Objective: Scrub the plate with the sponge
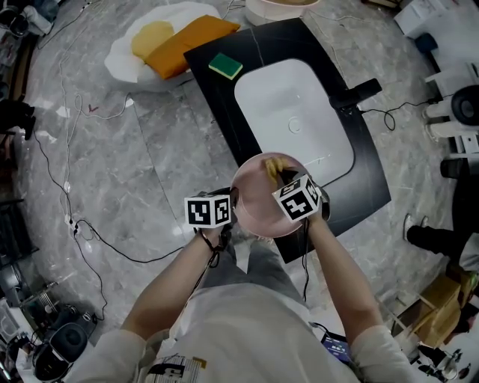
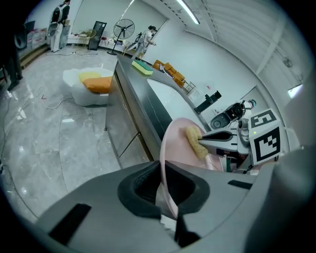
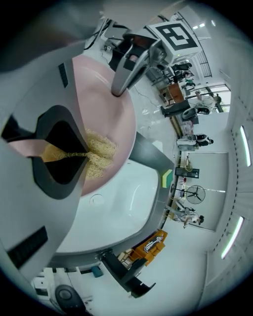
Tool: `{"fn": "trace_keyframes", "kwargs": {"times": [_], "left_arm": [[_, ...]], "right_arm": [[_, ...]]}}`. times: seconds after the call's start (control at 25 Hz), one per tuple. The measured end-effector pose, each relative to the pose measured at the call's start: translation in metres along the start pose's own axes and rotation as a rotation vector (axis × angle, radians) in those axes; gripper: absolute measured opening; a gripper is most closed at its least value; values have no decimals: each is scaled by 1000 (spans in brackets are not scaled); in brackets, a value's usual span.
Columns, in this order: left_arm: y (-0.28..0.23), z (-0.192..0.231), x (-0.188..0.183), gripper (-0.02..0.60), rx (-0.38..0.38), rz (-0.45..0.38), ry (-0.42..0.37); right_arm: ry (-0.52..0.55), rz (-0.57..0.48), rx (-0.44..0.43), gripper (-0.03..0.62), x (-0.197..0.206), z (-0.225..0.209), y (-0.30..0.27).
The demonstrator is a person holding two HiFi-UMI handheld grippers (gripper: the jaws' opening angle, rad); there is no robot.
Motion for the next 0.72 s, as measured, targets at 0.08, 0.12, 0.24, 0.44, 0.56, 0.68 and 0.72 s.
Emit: {"fn": "trace_keyframes", "kwargs": {"times": [0.08, 0.12, 0.24, 0.44, 0.56, 0.68, 0.72], "left_arm": [[0, 0, 0, 28, -7, -12, 6], [0, 0, 0, 28, -11, -20, 8], [1, 2, -2, 28, -21, -37, 19], [-1, 3, -4, 28, -30, -47, 8], [0, 4, -5, 28, -34, -56, 17], [0, 5, -4, 28, -34, -50, 20], [0, 3, -3, 28, -35, -46, 17]], "right_arm": [[16, 38, 18, 46, 13, -4, 5], [27, 60, 24, 46, 20, -6, 8], [75, 114, 36, 46, 44, -3, 16], [143, 143, -18, 46, 71, 27, 26], [171, 131, -109, 46, 75, 58, 28], [146, 86, -232, 46, 70, 90, 25], [149, 76, -253, 46, 67, 97, 24]]}}
Point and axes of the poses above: the fingertips, and each gripper's own axes: y backward along the fingers, z to its left, x out of its underside, the point moved 9 cm from there along y, backward along the fingers, and after that the axes turned 7 degrees about z, right-handed, at the moved point
